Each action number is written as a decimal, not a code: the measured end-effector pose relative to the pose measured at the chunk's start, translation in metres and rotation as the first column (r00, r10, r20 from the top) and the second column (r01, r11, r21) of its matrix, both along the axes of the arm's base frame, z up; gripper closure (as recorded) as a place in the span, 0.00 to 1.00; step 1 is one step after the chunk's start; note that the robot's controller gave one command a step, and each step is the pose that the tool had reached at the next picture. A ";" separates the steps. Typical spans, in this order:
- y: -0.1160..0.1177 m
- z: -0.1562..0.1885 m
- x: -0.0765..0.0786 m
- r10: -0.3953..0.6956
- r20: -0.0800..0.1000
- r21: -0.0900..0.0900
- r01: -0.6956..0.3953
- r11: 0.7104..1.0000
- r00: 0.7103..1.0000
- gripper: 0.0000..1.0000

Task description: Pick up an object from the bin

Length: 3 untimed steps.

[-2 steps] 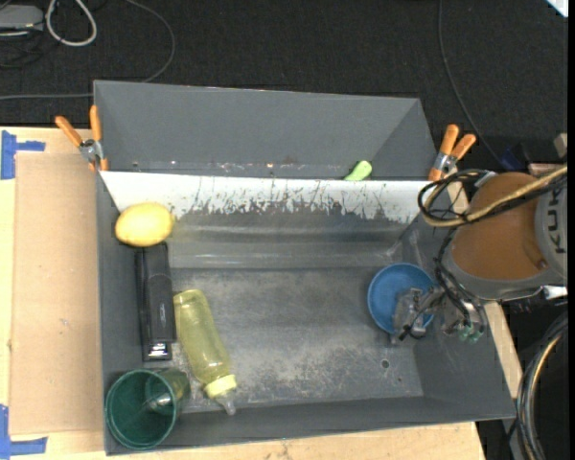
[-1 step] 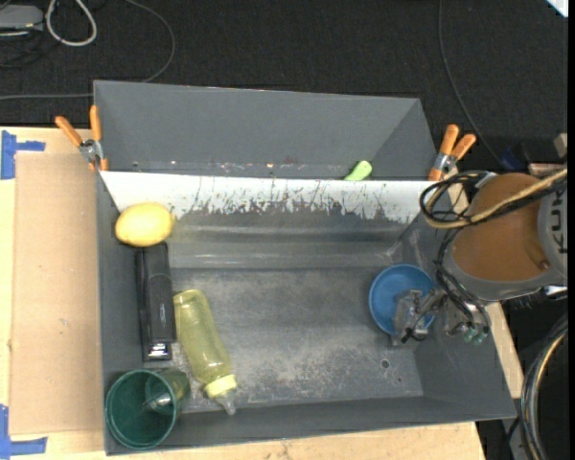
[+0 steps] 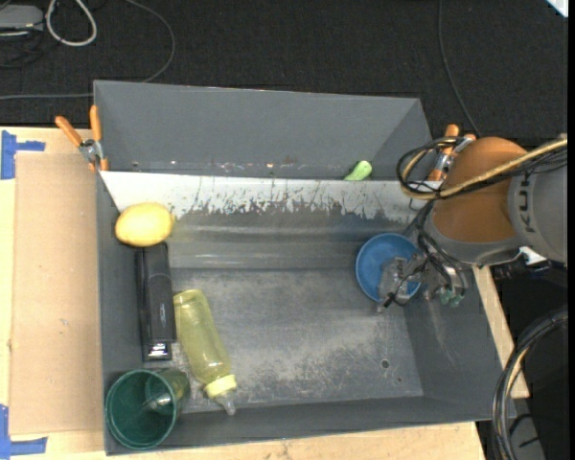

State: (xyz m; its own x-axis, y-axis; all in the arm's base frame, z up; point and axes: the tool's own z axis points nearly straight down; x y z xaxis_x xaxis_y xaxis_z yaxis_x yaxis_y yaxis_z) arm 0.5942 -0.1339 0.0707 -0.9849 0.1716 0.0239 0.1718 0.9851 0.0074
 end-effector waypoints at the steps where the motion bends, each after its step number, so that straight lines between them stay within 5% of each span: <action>1: -0.016 0.005 -0.050 0.132 -0.005 0.004 -0.132 0.991 0.991 1.00; 2: -0.011 0.006 -0.028 0.054 -0.002 0.002 -0.054 0.999 0.999 1.00; 3: -0.009 0.003 -0.011 -0.140 -0.005 -0.003 0.140 0.990 0.990 1.00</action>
Offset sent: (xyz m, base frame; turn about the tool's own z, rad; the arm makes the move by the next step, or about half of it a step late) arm 0.0197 0.0014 0.0090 0.2551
